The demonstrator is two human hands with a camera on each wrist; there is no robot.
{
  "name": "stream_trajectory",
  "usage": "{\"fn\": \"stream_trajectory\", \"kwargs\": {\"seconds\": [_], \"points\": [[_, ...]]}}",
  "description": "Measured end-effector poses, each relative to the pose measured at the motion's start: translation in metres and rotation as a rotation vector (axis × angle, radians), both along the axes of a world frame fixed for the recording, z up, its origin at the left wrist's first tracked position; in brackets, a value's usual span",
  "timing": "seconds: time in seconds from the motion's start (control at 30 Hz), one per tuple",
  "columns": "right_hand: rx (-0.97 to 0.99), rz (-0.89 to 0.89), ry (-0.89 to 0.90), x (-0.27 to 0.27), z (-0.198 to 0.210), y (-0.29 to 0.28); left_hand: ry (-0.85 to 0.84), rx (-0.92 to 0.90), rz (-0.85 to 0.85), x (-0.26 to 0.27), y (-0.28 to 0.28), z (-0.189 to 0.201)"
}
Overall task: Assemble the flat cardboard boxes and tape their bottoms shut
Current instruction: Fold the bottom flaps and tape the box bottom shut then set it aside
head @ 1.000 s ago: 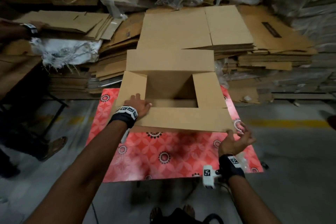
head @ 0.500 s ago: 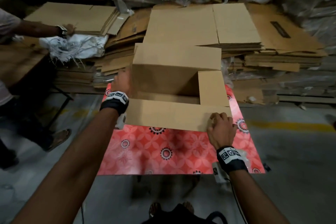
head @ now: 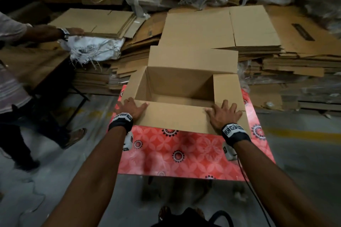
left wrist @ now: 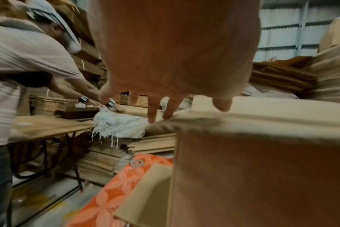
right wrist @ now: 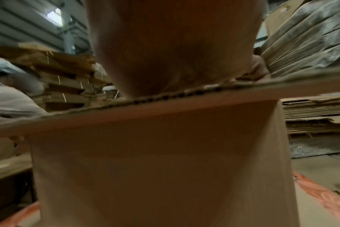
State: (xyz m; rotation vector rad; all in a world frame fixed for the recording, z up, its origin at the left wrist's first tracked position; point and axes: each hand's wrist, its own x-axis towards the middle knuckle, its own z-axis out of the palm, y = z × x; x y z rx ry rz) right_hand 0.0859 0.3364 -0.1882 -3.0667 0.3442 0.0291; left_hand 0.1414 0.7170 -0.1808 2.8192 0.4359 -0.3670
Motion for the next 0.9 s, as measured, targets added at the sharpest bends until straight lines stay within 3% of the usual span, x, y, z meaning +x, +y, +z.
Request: {"fn": "stream_trajectory", "kwargs": {"seconds": [0.07,0.17,0.3,0.5,0.67,0.9], "points": [[-0.008,-0.003,-0.028,0.001,0.006,0.000,0.017,-0.025,0.009,0.007,0.003,-0.007],[-0.006,0.010,-0.223,-0.002,0.024,-0.006,0.055,-0.022,-0.008,0.019,0.011,-0.014],[0.045,-0.206,-0.431,-0.006,0.050,-0.039,0.051,-0.024,-0.016,0.021,0.006,-0.019],[0.179,-0.481,-0.278,-0.016,0.019,-0.086,-0.005,-0.043,0.022,0.009,-0.005,-0.017],[0.349,-0.536,-0.084,-0.018,-0.026,-0.084,0.006,-0.060,0.038,0.007,-0.005,-0.016],[0.534,-0.515,-0.028,0.001,-0.031,-0.096,-0.038,-0.140,0.052,0.011,-0.009,-0.023]]}}
